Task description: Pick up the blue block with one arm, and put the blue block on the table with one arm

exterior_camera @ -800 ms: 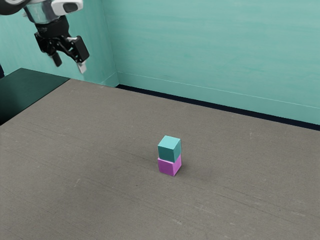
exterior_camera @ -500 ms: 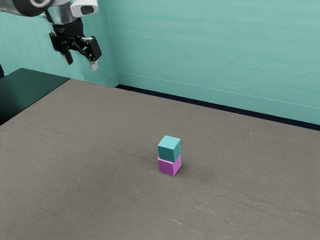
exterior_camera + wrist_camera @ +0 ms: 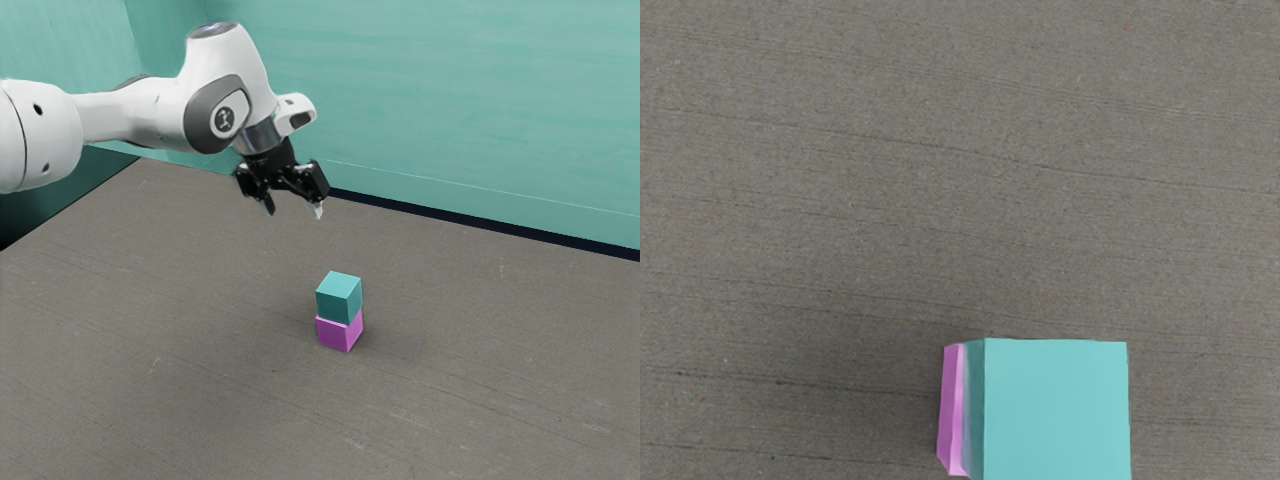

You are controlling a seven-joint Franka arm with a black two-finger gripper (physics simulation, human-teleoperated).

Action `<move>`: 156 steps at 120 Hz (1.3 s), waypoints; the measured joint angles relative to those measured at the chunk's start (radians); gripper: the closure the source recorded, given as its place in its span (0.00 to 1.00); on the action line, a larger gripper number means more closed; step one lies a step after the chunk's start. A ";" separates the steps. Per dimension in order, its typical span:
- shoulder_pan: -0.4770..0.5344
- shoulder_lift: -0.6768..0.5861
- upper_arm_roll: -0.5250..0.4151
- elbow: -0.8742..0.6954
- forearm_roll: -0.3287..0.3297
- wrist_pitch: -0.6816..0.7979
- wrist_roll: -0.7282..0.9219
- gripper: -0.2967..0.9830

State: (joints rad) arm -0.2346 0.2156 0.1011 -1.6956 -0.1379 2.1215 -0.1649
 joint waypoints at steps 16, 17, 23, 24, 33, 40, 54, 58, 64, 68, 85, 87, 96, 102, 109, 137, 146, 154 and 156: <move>-0.002 0.031 -0.040 -0.019 0.016 0.047 -0.023 0.23; -0.001 0.032 -0.043 -0.020 0.019 0.049 -0.023 0.23; -0.002 0.041 -0.056 -0.027 0.040 0.060 -0.026 0.23; -0.002 0.043 -0.057 -0.028 0.043 0.062 -0.027 0.23; -0.002 0.054 -0.080 -0.031 0.064 0.073 -0.030 0.23; -0.003 0.063 -0.099 -0.036 0.074 0.088 -0.032 0.23; -0.003 0.079 -0.110 -0.065 0.078 0.124 -0.036 0.23; -0.003 0.088 -0.111 -0.068 0.071 0.133 -0.038 0.23; -0.003 0.098 -0.112 -0.069 0.060 0.145 -0.043 0.23; -0.002 0.103 -0.111 -0.070 0.056 0.151 -0.045 0.23; 0.003 0.119 -0.098 -0.069 0.045 0.169 -0.054 0.23; 0.004 0.122 -0.097 -0.068 0.045 0.170 -0.055 0.23; 0.004 0.138 -0.094 -0.064 0.044 0.176 -0.058 0.23; 0.005 0.150 -0.093 -0.062 0.044 0.179 -0.060 0.23; 0.005 0.165 -0.092 -0.062 0.044 0.187 -0.062 0.23; 0.005 0.202 -0.089 -0.041 0.045 0.208 -0.066 0.23; 0.005 0.211 -0.089 -0.040 0.043 0.215 -0.067 0.23; 0.005 0.214 -0.089 -0.041 0.042 0.220 -0.068 0.23; 0.005 0.216 -0.089 -0.041 0.041 0.221 -0.068 0.23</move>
State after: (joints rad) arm -0.2301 0.4312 0.0122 -1.7366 -0.0968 2.3426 -0.2331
